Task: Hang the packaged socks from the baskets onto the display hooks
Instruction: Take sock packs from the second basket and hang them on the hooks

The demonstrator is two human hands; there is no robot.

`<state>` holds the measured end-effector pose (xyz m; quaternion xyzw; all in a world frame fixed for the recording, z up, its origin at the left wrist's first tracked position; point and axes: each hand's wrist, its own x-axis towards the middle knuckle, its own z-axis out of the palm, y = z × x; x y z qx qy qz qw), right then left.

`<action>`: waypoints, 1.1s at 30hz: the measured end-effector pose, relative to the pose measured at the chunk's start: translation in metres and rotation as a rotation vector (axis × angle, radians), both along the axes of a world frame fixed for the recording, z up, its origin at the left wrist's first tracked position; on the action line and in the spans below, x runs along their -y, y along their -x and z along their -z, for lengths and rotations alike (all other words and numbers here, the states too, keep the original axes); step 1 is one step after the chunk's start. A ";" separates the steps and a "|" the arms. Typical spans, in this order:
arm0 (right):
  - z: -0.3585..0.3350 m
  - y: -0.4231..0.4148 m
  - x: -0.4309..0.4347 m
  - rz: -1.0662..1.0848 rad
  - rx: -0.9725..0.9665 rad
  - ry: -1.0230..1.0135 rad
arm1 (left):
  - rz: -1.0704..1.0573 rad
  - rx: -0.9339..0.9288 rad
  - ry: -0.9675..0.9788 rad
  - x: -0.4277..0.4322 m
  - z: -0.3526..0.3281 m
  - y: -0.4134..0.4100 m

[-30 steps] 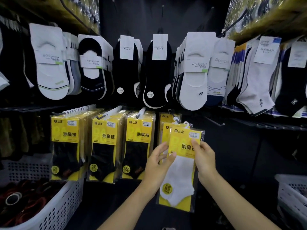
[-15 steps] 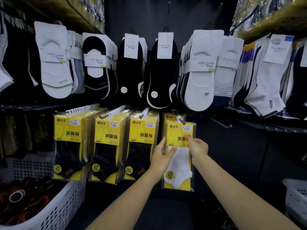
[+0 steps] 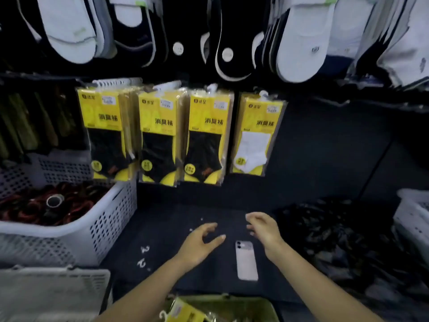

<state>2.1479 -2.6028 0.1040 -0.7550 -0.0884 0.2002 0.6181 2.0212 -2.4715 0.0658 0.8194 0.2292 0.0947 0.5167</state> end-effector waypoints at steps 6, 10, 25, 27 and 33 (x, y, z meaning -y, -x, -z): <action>0.120 0.099 0.039 -0.480 -0.305 0.348 | 0.115 -0.410 0.053 0.012 0.119 0.138; 0.165 0.140 0.044 -0.780 -0.278 0.442 | 0.256 -0.666 -0.063 0.007 0.153 0.201; 0.193 0.176 0.064 -1.305 -0.053 0.669 | 0.354 -0.554 0.079 0.020 0.146 0.218; 0.189 0.175 0.064 -1.321 -0.027 0.644 | 0.333 -0.523 0.063 0.024 0.143 0.212; 0.158 0.141 0.050 -1.039 0.019 0.469 | -0.121 -0.148 -0.423 -0.001 0.124 0.196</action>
